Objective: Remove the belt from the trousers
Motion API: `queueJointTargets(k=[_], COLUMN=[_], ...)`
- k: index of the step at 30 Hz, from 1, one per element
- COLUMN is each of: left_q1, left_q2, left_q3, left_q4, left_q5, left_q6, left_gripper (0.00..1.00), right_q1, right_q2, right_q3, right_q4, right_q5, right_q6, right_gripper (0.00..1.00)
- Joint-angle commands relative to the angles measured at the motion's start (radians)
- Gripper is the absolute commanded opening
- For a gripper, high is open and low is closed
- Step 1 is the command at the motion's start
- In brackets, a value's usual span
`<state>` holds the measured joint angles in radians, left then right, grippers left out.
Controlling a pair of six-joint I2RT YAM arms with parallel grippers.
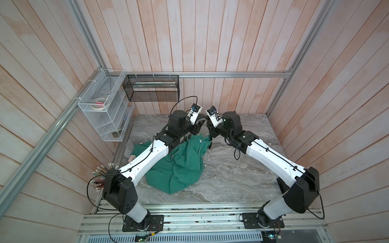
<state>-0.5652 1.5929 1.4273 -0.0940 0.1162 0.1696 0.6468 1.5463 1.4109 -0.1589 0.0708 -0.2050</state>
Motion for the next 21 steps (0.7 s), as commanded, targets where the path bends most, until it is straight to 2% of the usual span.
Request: queueJointTargets(k=[1, 4, 5, 6, 8, 12, 17, 21], left_q1=[-0.007, -0.007, -0.008, -0.008, -0.007, 0.000, 0.008, 0.010], left_q2=[0.018, 0.012, 0.009, 0.006, 0.000, 0.001, 0.011, 0.015], left_q3=[0.044, 0.041, 0.040, 0.035, 0.034, 0.050, 0.079, 0.093], left_q4=[-0.041, -0.039, -0.033, -0.026, -0.019, -0.025, -0.050, -0.066], left_q5=[-0.016, -0.024, -0.024, -0.023, -0.023, -0.026, -0.029, -0.029], left_q6=[0.024, 0.013, 0.007, -0.003, -0.025, -0.081, -0.122, -0.135], left_gripper=[0.41, 0.10, 0.03, 0.00, 0.00, 0.00, 0.00, 0.00], right_q1=[-0.002, -0.014, -0.018, -0.025, -0.031, -0.045, -0.086, -0.091], right_q2=[-0.015, -0.012, -0.015, -0.021, -0.041, -0.078, -0.092, -0.075], right_q3=[0.014, 0.021, 0.023, 0.025, 0.041, 0.092, 0.107, 0.112], right_q4=[0.001, -0.010, -0.009, -0.007, 0.003, 0.019, 0.001, -0.021], right_q5=[-0.064, -0.090, -0.107, -0.128, -0.166, -0.199, -0.254, -0.276], right_q6=[0.022, 0.030, 0.040, 0.053, 0.083, 0.165, 0.246, 0.250], right_gripper=[0.00, 0.01, 0.10, 0.19, 0.33, 0.48, 0.56, 0.56])
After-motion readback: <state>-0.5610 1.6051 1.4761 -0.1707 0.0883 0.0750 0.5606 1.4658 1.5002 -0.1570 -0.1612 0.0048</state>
